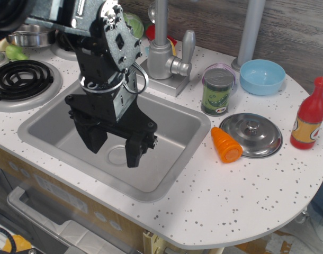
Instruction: Put red bottle in sink
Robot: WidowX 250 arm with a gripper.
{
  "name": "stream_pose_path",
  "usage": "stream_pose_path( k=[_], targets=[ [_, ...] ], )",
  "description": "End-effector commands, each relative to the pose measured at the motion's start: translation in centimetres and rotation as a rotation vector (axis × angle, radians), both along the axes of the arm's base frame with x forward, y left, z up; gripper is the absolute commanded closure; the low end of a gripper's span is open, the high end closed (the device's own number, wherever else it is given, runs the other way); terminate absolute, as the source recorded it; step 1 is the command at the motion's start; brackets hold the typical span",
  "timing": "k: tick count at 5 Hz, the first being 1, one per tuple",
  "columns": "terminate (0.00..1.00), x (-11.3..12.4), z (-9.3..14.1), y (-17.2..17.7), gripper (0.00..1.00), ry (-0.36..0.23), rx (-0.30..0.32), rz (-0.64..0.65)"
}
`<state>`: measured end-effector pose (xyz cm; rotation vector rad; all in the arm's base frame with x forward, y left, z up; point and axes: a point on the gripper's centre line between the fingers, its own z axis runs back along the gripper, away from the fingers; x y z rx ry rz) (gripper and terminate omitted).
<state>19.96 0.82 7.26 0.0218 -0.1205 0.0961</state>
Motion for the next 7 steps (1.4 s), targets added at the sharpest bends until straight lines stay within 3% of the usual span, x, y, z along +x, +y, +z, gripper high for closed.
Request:
stream_pose_path(
  k=[1, 3, 4, 6, 7],
  targets=[
    [0.0, 0.0, 0.0, 0.0, 0.0, 0.0, 0.0, 0.0],
    [0.0, 4.9, 5.8, -6.6, 0.0, 0.01, -0.028, 0.047],
    [0.0, 8.1, 8.1, -10.8, 0.0, -0.036, -0.045, 0.052],
    [0.0, 13.2, 9.4, -15.1, 0.0, -0.179, -0.098, 0.047],
    [0.0, 15.2, 10.1, -17.3, 0.0, -0.202, -0.053, 0.05]
  ],
)
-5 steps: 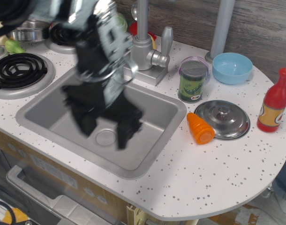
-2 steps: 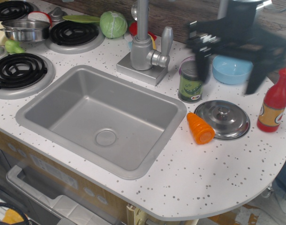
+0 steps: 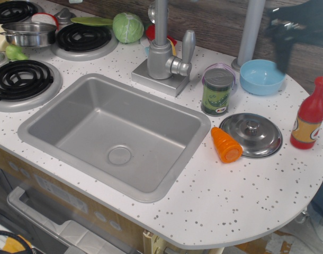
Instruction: Put red bottle in sink
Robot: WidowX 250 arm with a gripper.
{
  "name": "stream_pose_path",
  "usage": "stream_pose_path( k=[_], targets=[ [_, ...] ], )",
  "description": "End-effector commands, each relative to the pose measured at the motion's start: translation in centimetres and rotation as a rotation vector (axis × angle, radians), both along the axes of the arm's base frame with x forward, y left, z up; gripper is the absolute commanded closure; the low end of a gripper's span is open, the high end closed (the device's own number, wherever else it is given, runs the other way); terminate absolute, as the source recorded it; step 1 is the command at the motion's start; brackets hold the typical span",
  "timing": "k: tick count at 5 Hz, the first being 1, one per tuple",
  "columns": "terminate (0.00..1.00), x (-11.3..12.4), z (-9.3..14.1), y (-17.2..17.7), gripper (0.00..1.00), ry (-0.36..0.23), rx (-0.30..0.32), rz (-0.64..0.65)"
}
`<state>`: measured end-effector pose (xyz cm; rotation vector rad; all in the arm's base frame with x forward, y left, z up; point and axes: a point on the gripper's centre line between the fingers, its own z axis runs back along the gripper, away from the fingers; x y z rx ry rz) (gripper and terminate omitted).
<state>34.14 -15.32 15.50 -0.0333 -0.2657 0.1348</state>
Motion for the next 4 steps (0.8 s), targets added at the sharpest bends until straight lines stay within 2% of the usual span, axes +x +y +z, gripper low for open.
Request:
stream_pose_path(
  k=[1, 2, 4],
  targets=[
    [0.0, 2.8, 1.9, -2.1, 0.0, -0.041, -0.003, -0.002],
    [0.0, 4.4, 0.8, -2.0, 0.0, -0.045, -0.036, -0.039],
    [0.0, 5.7, -0.7, -1.6, 0.0, -0.074, -0.058, -0.088]
  ],
)
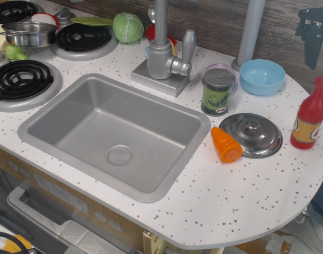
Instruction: Put red bottle in sink
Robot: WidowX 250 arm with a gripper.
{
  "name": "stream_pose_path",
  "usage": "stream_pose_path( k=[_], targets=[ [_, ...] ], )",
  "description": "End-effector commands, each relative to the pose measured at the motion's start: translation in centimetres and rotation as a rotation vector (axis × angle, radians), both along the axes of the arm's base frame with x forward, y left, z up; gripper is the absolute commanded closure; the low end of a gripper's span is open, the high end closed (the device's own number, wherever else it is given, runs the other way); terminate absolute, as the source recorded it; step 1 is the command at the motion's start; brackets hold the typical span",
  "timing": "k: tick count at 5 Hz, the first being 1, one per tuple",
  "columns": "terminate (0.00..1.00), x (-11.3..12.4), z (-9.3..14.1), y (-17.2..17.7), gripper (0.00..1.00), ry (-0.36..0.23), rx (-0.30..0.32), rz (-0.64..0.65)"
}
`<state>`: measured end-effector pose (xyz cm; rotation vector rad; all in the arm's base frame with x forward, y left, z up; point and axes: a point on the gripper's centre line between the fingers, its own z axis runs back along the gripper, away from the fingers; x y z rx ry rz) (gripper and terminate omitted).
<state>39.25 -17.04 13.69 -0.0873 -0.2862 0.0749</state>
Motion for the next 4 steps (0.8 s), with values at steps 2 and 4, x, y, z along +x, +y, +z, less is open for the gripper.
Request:
stream_pose_path(
  k=[2, 4],
  targets=[
    [0.0, 1.1, -2.0, 0.4, 0.0, -0.085, -0.032, -0.045],
    [0.0, 1.0, -4.1, 1.2, 0.0, -0.062, -0.036, -0.03]
  ],
)
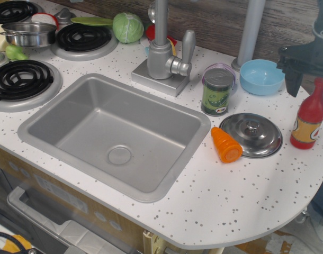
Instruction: Put red bottle in sink
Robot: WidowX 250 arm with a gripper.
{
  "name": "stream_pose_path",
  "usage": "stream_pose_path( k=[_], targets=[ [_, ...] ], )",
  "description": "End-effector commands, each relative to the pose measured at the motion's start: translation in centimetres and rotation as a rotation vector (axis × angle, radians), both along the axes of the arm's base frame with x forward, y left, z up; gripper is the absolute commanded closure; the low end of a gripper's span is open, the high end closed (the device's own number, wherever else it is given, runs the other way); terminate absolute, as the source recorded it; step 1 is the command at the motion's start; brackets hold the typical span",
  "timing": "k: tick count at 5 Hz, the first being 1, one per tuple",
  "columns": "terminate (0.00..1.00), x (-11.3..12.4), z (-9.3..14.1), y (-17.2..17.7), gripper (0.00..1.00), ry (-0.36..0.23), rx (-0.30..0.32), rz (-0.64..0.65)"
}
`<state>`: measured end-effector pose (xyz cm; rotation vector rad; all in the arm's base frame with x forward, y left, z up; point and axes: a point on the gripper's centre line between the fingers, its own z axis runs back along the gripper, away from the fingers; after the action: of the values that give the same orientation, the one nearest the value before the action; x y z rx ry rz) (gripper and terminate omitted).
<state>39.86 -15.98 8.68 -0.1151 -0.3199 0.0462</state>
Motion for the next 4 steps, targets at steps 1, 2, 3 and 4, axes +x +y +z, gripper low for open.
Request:
stream_pose_path(
  k=[1, 2, 3, 4],
  targets=[
    [0.0, 0.5, 1.1, 0.0, 1.0, -0.028, -0.013, 0.003],
    [0.0, 0.5, 1.6, -0.2, 1.0, -0.024, -0.015, 0.002],
    [0.0, 0.1, 4.2, 1.3, 1.0, 0.046, 0.034, -0.001],
    [0.0, -2.1, 7.7, 4.3, 1.0, 0.122, 0.139, 0.025]
  ],
)
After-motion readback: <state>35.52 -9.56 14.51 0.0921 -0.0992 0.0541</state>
